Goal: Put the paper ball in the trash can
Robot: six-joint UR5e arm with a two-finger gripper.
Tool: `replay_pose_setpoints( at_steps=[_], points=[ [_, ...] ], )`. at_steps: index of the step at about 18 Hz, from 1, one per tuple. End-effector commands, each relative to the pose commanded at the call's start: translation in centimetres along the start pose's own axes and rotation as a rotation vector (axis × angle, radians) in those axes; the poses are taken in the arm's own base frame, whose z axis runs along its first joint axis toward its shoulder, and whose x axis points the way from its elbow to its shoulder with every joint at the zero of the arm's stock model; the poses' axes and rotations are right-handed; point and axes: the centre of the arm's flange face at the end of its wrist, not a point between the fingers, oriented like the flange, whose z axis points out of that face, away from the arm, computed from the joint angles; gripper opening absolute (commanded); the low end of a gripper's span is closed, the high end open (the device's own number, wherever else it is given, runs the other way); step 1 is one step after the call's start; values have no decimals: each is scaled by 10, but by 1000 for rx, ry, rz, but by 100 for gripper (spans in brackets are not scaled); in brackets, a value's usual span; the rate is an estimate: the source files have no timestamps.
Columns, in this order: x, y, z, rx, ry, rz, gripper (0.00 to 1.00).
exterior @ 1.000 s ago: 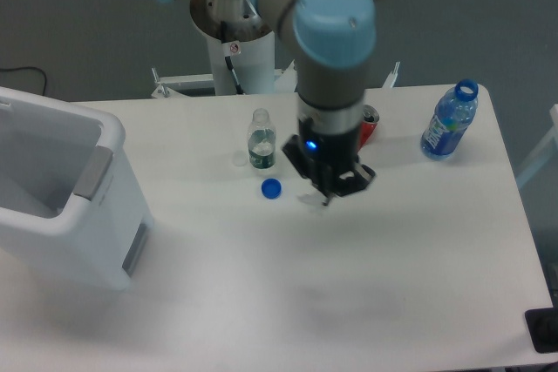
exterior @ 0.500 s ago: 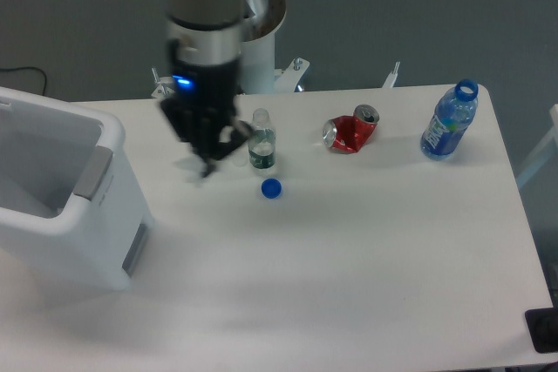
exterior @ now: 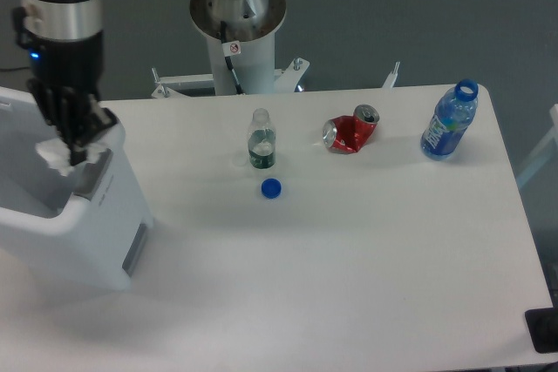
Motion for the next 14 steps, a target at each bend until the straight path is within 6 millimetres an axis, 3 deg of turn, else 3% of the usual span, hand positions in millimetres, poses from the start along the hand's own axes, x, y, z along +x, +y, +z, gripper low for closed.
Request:
replay_pose_setpoints(
  at_steps=[1, 3, 4, 8, 10, 14],
  points=[
    [5, -2, -3, 30, 37, 0, 47],
    [18, 0, 4, 92, 147, -4, 93],
    [21, 1, -4, 111, 145, -8, 100],
    [16, 10, -23, 128, 120, -27, 100],
    [-1, 19, -31, 135, 95, -45, 100],
    [-73, 62, -37, 124, 11, -13, 100]
  ],
)
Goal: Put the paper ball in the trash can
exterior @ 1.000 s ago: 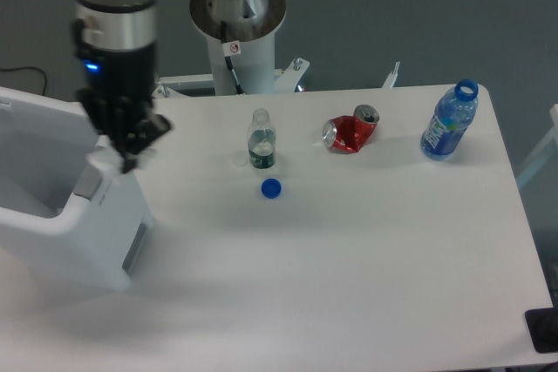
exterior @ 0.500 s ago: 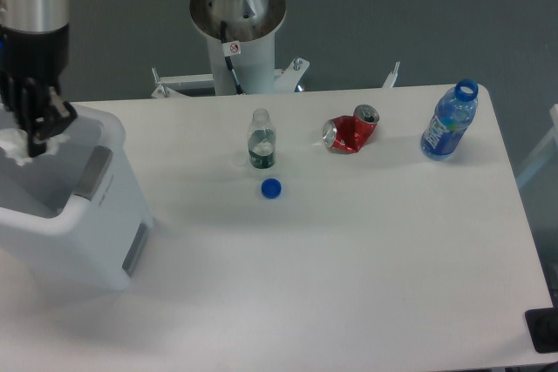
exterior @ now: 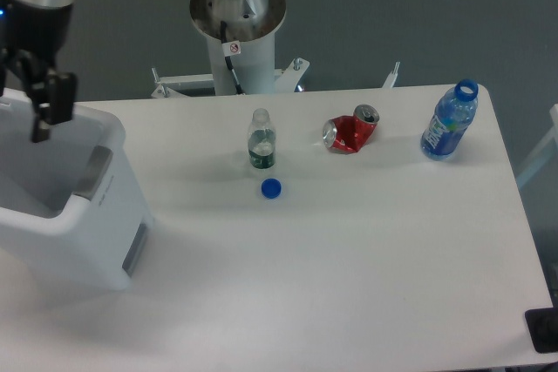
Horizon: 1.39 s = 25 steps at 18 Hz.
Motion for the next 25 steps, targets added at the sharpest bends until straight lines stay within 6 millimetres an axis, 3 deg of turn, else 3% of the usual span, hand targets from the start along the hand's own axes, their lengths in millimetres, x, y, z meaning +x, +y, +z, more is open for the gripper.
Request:
replay_pose_setpoints(
  at_steps=[3, 6, 8, 10, 12, 19, 22, 25],
  points=[
    [-53, 45, 15, -89, -49, -19, 100],
    [-107, 88, -3, -110, -133, -37, 100],
    [-137, 120, 0, -188, -157, -8, 100],
    [-155, 141, 0, -318, -205, 26, 100],
    [-169, 160, 16, -417, -209, 11, 100],
    [-237, 238, 52, -529, -123, -74, 100],
    [-262, 258, 86, -572, -76, -68, 100],
    [-275, 264, 95, -617, -48, -70, 100]
  ],
)
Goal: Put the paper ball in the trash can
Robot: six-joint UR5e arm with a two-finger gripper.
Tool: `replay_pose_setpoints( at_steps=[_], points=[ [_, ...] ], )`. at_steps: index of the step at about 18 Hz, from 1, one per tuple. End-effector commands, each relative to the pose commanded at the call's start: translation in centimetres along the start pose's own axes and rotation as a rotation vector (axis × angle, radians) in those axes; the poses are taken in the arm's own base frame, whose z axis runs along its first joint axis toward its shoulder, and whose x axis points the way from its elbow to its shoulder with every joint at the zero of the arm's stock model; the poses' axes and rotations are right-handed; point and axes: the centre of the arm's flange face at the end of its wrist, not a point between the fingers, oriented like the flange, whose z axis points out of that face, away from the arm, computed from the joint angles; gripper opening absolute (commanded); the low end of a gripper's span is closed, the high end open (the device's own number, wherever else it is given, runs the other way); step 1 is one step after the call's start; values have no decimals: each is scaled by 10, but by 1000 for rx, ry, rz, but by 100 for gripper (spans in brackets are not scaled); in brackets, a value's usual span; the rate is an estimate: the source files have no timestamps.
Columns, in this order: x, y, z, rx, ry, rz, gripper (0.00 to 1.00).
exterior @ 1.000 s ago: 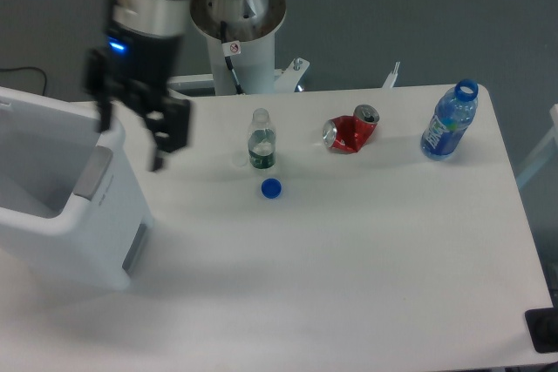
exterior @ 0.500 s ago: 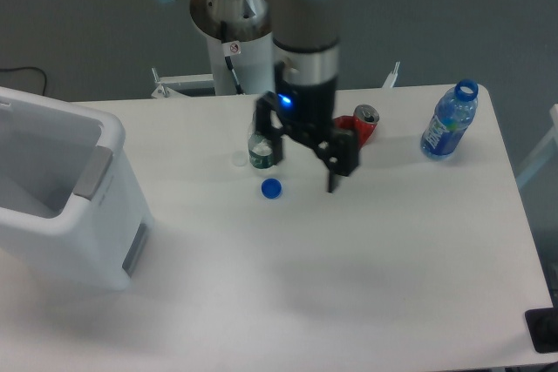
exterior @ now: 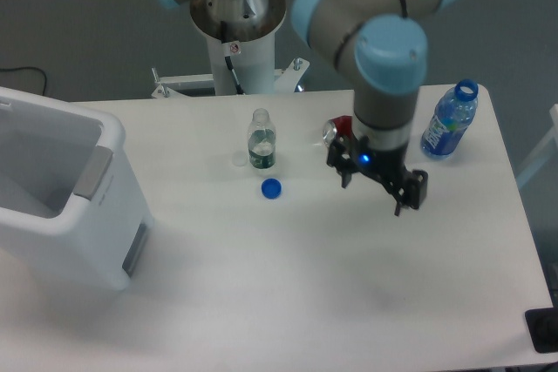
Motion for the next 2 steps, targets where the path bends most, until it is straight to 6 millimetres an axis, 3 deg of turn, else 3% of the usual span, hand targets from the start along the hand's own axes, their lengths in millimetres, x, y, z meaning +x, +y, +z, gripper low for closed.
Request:
replay_pose_setpoints(
  at_steps=[2],
  points=[
    [-1, 2, 1, -1, 2, 6, 100]
  ],
)
